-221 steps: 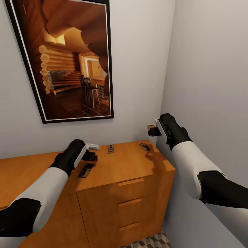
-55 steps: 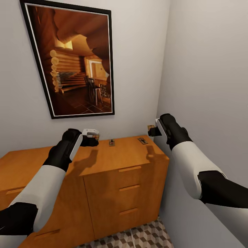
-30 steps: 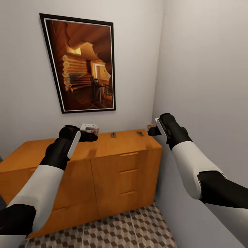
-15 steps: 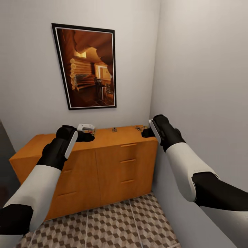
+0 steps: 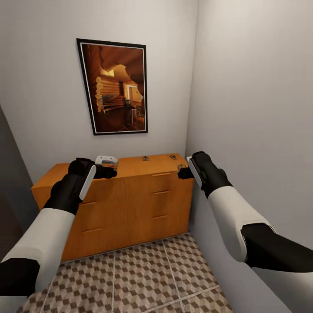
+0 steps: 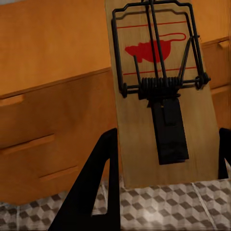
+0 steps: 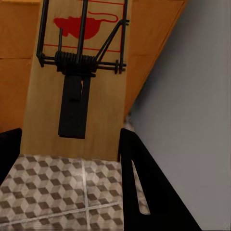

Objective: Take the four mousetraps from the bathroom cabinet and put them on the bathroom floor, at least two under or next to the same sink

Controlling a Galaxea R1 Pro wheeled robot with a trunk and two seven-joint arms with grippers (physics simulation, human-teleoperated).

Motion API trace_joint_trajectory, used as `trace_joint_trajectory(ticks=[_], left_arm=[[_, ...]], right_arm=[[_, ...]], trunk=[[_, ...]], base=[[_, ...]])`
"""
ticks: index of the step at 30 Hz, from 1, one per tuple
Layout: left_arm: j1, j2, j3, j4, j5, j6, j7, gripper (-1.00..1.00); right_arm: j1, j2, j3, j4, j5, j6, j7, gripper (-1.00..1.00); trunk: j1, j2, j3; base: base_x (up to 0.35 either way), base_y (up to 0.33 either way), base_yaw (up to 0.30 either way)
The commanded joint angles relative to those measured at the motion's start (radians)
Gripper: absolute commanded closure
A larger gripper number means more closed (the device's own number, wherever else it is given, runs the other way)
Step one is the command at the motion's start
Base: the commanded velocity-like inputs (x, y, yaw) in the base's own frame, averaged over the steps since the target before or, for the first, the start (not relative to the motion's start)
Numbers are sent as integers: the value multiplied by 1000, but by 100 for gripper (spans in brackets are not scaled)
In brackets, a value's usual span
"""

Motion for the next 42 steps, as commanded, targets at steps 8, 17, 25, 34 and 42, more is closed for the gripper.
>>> trace_joint_trajectory(ticks=[8, 17, 25, 34, 42], left_arm=[[-1, 2, -2, 0, 5, 5, 2, 100], [-1, 2, -1, 0, 5, 5, 2, 100], [-1, 2, -1, 5, 7, 5, 2, 100], [-1, 2, -1, 10, 9, 5, 2, 100], [-1, 2, -1, 12, 10, 5, 2, 100]], right_arm=[[3, 0, 3, -1, -3, -4, -4, 100], [4, 0, 3, -1, -5, -5, -4, 100], [23, 0, 3, 20, -1, -6, 0, 100], [65, 0, 4, 27, -1, -29, 5, 100], [66, -1, 4, 51, -2, -35, 3, 100]], trunk=[[-1, -1, -1], [-1, -1, -1], [-1, -1, -1], [-1, -1, -1], [-1, -1, -1]], base=[[-346, 0, 0], [-346, 0, 0], [-346, 0, 0], [-346, 0, 0], [-346, 0, 0]])
